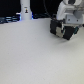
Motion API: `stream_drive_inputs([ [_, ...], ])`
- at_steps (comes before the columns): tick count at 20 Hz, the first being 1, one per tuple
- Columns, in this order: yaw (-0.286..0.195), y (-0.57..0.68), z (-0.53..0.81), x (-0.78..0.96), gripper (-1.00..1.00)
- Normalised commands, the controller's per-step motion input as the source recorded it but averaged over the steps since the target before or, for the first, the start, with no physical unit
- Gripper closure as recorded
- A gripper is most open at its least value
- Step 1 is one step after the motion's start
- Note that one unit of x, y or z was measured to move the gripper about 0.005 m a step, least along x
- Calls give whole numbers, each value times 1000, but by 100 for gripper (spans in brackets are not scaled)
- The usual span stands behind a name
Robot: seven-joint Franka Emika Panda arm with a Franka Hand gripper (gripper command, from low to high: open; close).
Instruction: Open the kcup holder, insert the kcup into the holder, and close the kcup holder
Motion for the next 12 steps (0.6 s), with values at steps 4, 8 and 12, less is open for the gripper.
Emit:
stream_drive_inputs([
  [4, 13, 537, -148, -773, -100],
  [8, 4, 432, -143, -611, -100],
  [12, 0, 361, 127, -383, -100],
])
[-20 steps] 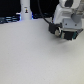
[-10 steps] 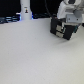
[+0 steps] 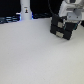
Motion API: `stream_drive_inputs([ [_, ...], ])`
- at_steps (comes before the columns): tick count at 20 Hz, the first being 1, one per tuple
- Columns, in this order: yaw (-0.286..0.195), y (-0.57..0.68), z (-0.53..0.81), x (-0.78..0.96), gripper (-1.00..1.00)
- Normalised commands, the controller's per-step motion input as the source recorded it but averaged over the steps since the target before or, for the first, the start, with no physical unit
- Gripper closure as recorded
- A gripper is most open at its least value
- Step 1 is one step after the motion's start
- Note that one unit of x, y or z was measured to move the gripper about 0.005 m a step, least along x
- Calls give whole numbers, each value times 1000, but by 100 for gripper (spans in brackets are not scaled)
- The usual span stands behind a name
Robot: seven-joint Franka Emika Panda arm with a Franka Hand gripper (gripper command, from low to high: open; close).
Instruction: Open the kcup holder, insert the kcup into the holder, and close the kcup holder
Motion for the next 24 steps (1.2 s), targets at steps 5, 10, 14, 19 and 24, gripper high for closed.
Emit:
stream_drive_inputs([
  [5, -3, 167, 420, -85, -100],
  [10, -3, 84, 52, 53, -100],
  [14, 0, 347, 106, 250, -100],
  [19, 0, 521, 114, 272, -100],
  [24, 12, 341, 85, 40, -100],
])
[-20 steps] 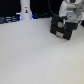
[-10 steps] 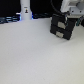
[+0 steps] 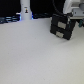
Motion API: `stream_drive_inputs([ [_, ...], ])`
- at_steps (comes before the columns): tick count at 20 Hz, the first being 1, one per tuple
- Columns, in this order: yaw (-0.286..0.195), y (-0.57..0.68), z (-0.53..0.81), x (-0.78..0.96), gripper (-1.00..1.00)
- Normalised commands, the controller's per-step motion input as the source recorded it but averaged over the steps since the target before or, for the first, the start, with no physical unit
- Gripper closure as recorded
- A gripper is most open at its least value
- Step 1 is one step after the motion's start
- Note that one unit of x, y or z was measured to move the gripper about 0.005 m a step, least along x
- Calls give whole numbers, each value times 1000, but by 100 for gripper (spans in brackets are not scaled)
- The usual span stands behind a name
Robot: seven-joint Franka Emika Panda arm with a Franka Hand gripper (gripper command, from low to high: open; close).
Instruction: Open the kcup holder, insert the kcup into the holder, and close the kcup holder
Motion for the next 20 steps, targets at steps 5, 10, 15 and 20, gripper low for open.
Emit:
stream_drive_inputs([
  [5, 61, 357, 75, -38, -100],
  [10, 49, 252, 41, -73, -100],
  [15, 93, 493, 124, -121, -100],
  [20, 79, 494, 110, -94, -100],
])
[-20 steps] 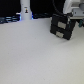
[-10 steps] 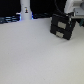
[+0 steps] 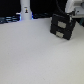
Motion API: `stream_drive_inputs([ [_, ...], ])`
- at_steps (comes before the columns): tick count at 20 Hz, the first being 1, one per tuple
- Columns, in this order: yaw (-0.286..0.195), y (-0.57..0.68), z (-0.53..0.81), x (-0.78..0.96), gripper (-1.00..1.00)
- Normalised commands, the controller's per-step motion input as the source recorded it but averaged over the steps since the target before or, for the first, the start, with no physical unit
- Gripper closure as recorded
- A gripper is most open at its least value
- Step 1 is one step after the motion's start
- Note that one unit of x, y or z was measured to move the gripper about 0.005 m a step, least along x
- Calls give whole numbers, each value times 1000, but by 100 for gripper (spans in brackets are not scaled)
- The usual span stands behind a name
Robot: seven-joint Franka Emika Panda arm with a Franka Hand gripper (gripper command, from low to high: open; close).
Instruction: Open the kcup holder, insert the kcup into the holder, and close the kcup holder
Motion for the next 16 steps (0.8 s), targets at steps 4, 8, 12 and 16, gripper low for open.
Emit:
stream_drive_inputs([
  [4, 55, 330, 15, -2, -100],
  [8, -30, -27, -70, -1, -100],
  [12, -27, -15, -80, -8, -100],
  [16, -24, -33, -87, -5, -100],
])
